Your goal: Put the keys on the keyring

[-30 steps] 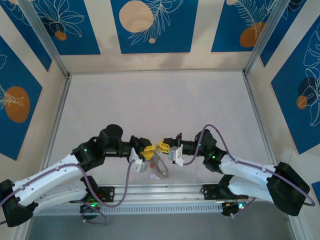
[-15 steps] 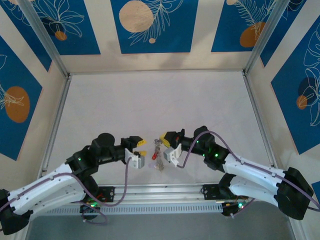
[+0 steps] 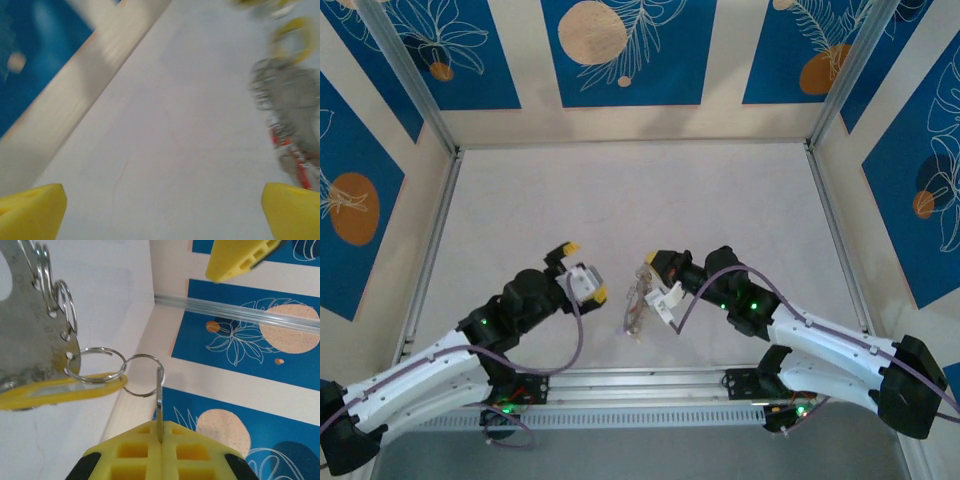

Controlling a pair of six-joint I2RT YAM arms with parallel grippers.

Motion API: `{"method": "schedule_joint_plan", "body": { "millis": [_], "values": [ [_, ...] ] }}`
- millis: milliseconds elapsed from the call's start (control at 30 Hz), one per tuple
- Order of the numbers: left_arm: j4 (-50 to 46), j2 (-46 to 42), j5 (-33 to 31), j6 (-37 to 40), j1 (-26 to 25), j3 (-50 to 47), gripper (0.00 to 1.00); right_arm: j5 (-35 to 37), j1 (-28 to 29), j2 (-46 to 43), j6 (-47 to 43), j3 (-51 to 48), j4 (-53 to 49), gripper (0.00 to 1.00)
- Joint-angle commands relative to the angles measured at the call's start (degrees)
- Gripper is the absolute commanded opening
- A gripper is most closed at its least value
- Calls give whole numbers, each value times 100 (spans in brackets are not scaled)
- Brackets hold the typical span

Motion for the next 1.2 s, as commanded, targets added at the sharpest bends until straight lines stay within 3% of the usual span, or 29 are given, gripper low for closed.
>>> {"method": "schedule_joint_plan", "body": {
  "millis": [0,167,300,400,600,833,1067,1167],
  "values": [
    [-172,38,-891,-1785,455,222,100,608,50,111,-849,405,-143,0],
    [-592,285,-992,-3255,1314,332,100,874,43,470,-802,1048,-904,0],
    [-1506,615,-1442,-4681,2080,717,100,913,38,1067,-541,1695,-1517,0],
    [-1977,951,-919,-5014,2777,1092,100,957,43,1624,-252,2052,-1517,0],
    [-2349,1516,-213,-5493,3678,1521,100,1253,156,2781,730,3144,-1488,0],
    [-2121,1913,72,-5587,3831,1433,100,785,-35,3266,995,3280,-866,0],
    [-2005,2232,-51,-5574,3825,1287,100,-242,-699,2975,1232,2363,-516,0],
    [-1788,2304,-147,-5544,3825,1169,100,-321,-948,2981,1403,2015,-316,0]
  ]
}}
